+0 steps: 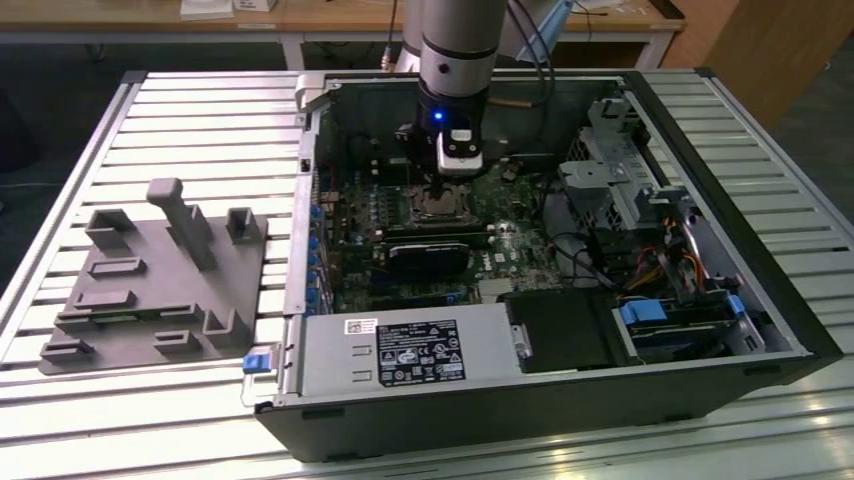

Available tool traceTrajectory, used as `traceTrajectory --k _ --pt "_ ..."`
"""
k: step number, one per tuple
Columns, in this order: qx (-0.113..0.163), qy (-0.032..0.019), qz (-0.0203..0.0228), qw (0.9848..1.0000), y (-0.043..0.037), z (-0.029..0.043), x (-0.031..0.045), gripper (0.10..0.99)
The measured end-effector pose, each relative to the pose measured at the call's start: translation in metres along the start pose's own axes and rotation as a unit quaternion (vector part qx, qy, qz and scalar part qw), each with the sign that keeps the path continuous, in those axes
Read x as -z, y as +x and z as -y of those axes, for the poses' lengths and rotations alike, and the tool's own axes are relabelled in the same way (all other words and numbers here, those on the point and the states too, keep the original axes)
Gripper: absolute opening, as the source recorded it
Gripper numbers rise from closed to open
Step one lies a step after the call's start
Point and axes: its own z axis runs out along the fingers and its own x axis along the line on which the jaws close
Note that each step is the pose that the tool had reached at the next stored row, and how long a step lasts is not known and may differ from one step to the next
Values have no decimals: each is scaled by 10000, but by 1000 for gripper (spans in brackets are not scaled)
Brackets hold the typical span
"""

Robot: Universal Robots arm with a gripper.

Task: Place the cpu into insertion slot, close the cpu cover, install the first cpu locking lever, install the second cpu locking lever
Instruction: 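Close the cpu cover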

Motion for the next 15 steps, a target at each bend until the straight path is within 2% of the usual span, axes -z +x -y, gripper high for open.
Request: traceTrajectory --k 3,9,12,15 --pt "189 0 17 9998 0 0 0 106" --pt "412 -39 123 9991 1 0 -1 106" --pt "596 -52 151 9981 1 0 -1 106" --pt "831 -51 157 9964 1 0 -1 106"
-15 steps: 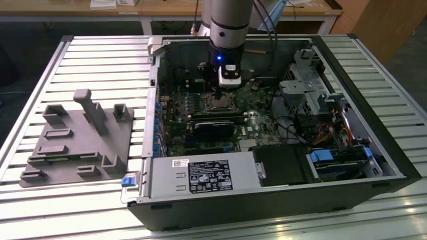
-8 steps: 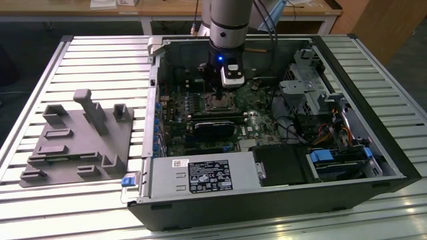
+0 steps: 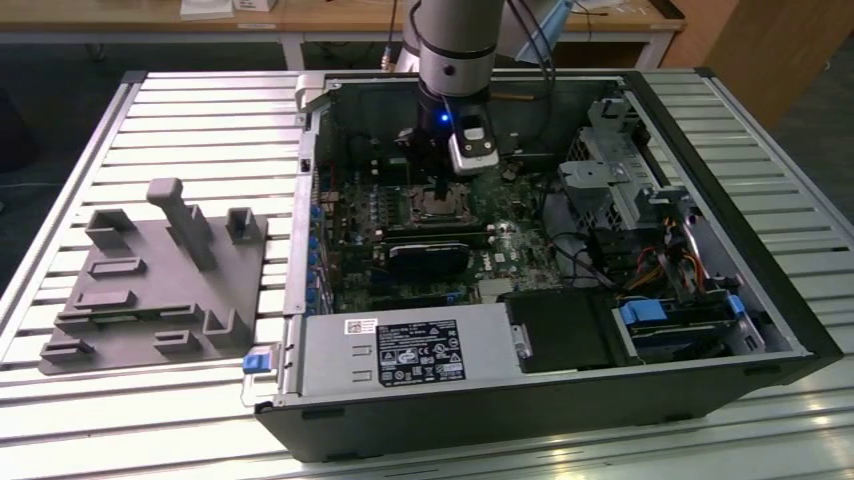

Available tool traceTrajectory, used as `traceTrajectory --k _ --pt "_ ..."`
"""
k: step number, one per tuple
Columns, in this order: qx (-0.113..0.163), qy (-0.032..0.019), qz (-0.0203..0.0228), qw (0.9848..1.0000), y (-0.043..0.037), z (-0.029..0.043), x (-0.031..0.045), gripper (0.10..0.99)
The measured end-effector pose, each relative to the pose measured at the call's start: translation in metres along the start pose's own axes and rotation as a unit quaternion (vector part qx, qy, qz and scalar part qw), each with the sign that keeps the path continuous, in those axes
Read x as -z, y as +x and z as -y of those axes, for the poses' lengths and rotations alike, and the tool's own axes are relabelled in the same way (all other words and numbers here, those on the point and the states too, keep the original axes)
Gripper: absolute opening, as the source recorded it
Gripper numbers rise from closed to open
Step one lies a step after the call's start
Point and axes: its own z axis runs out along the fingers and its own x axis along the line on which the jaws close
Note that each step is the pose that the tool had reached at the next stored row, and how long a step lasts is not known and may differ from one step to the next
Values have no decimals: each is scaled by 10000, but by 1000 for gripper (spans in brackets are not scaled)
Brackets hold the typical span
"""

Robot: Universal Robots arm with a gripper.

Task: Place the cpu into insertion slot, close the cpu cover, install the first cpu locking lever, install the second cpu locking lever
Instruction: 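Close the cpu cover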

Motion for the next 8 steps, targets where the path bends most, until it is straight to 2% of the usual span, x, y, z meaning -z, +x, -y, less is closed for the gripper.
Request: traceTrajectory --k 4,8 --pt "341 -4 3 9994 0 0 0 106" --pt "684 -5 2 9977 0 0 0 106"
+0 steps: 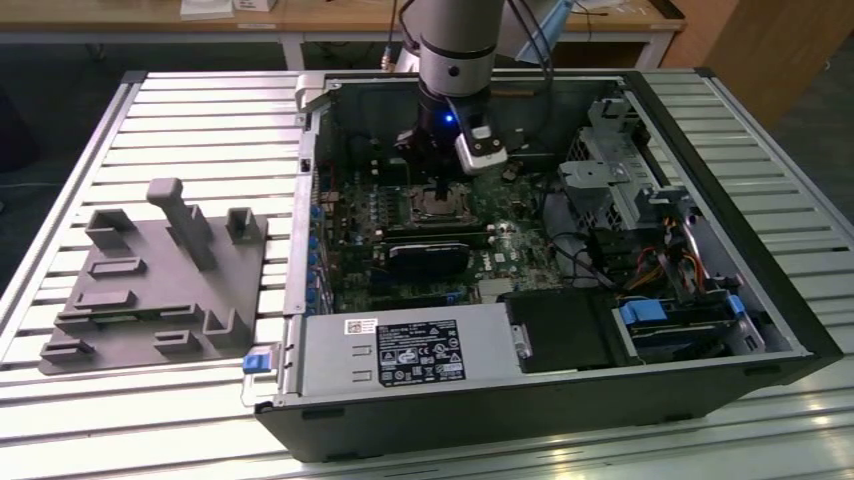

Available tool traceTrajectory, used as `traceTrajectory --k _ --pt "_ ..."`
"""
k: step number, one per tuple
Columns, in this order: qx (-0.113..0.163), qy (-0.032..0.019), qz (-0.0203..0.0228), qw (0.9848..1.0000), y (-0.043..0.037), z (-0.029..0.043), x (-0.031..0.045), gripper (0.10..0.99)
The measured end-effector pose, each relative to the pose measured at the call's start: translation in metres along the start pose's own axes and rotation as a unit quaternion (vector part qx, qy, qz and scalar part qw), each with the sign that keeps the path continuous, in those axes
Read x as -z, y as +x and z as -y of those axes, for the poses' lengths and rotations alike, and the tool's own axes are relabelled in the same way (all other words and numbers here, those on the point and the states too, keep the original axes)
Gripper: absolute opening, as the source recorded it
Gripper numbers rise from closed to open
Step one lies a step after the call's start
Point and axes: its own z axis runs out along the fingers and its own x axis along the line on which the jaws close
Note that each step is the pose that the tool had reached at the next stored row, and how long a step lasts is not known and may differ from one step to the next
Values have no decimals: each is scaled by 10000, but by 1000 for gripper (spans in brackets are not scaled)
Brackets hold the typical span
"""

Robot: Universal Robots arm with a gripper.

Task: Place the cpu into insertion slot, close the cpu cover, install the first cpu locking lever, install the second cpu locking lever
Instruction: 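Close the cpu cover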

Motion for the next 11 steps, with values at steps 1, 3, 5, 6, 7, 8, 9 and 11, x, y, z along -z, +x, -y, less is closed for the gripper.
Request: traceTrajectory --k 1,3,5,6,7,8,9,11 --pt "83 -1 0 10000 0 0 0 106" --pt "255 -2 0 9997 0 0 0 106" --pt "421 -2 -1 9991 0 0 0 106" --pt "507 -3 -1 9987 0 0 0 106" --pt "590 -3 -1 9983 0 0 0 106" --pt "673 -4 -2 9977 0 0 0 106" --pt "759 -4 -2 9971 0 0 0 106" --pt "926 -5 -3 9957 0 0 0 106"
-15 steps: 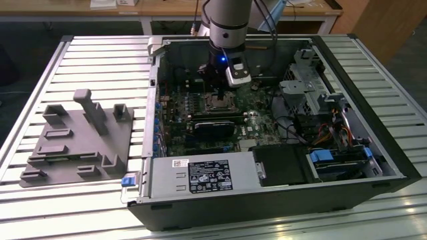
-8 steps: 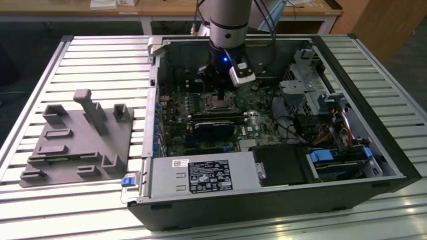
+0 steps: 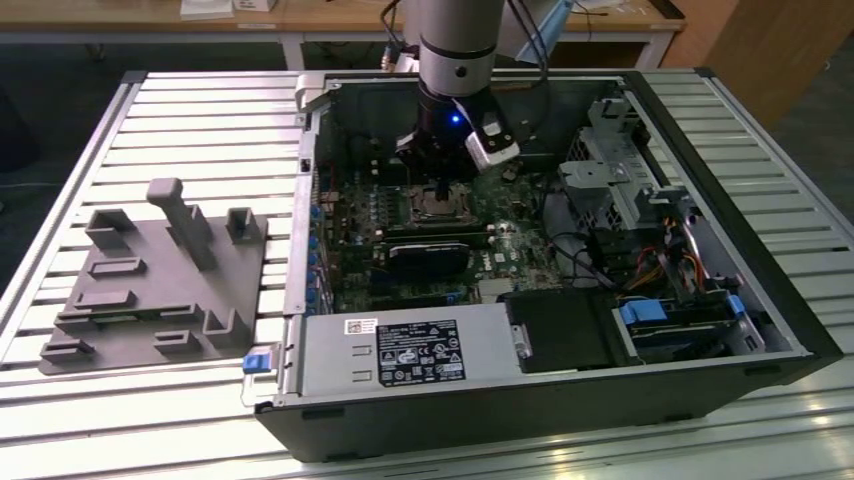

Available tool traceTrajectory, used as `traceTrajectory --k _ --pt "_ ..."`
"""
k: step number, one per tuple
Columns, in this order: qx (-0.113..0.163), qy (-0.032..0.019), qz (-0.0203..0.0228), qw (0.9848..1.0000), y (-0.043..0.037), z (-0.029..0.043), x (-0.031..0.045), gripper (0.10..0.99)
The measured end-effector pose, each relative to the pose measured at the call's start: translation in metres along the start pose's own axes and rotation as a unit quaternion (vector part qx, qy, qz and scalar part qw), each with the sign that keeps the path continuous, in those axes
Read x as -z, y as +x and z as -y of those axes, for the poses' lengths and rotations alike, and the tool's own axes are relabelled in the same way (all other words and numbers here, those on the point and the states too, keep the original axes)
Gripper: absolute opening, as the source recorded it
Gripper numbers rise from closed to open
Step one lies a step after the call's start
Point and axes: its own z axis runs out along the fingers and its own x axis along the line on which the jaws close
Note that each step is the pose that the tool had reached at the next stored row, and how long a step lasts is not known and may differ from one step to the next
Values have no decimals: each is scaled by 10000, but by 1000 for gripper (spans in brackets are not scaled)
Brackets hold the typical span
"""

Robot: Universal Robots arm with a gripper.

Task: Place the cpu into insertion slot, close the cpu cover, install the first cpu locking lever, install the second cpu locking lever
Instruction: 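Close the cpu cover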

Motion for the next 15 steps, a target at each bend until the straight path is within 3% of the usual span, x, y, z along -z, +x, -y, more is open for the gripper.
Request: traceTrajectory --k 6,15 --pt "539 -2 -5 9985 0 0 0 106" --pt "583 -2 -1 9983 0 -1 71 106"
